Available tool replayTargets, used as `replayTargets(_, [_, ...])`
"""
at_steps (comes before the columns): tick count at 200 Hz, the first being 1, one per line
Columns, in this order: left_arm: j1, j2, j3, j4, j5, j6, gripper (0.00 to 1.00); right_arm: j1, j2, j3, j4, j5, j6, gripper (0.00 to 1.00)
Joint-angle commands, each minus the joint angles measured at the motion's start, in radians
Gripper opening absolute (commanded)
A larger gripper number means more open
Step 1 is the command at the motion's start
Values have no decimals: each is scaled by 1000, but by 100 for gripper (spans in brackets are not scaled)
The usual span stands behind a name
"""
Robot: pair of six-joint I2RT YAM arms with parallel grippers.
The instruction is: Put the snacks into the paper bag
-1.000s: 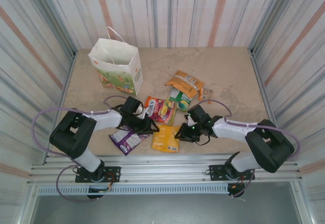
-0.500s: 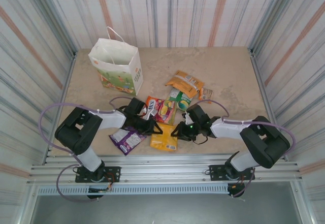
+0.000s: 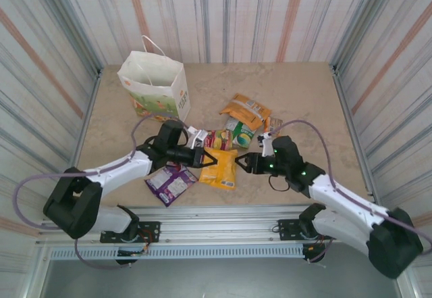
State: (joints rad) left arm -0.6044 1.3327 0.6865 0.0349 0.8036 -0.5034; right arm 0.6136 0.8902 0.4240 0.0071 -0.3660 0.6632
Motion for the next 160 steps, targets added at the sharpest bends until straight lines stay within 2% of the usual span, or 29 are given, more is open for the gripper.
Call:
replayTargets(1, [-4, -62, 56, 7, 31, 142, 5, -32, -138, -38, 3, -4, -163, 63])
replayTargets(24, [-4, -113, 79, 25, 53, 217, 5, -94, -290, -63, 7, -55, -194, 71])
replayTargets(60, [-3, -157, 94, 120, 117, 274, 5, -183, -400, -103, 109, -241, -205, 73])
replayTargets(115, [-6, -158, 151, 164, 232, 323, 6, -188, -307, -26, 180, -419, -228, 72])
replayTargets(160, [-18, -151, 186, 150, 253, 369, 7, -157, -204, 47, 209, -545, -253, 67])
